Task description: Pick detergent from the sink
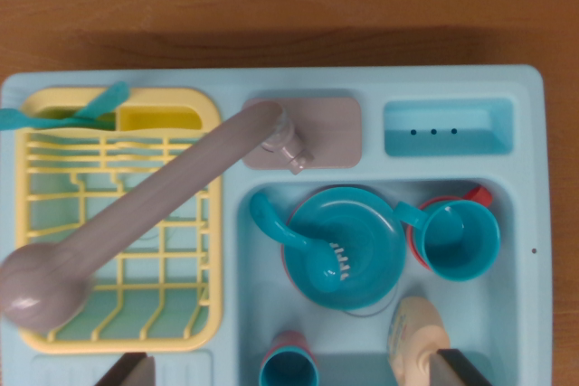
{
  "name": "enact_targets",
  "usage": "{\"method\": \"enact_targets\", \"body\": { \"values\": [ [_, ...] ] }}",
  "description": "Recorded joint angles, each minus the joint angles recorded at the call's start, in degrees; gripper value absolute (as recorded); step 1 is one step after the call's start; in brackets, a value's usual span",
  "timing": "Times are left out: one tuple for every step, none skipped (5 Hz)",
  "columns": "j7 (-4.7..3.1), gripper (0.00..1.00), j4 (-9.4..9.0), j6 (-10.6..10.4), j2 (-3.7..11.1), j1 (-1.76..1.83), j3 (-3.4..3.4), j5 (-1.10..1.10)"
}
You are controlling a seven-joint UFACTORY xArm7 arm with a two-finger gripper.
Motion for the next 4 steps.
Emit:
{"method": "enact_targets", "body": {
  "values": [
    [-0.29,0.0,-1.97,-2.02,0.37,-0.32,-0.41,0.15],
    [-0.29,0.0,-1.97,-2.02,0.37,-0.32,-0.41,0.15],
    [-0.62,0.0,-4.15,-4.26,0.79,-0.68,-0.86,0.32],
    [-0.62,0.0,-4.15,-4.26,0.79,-0.68,-0.86,0.32]
  ]
}}
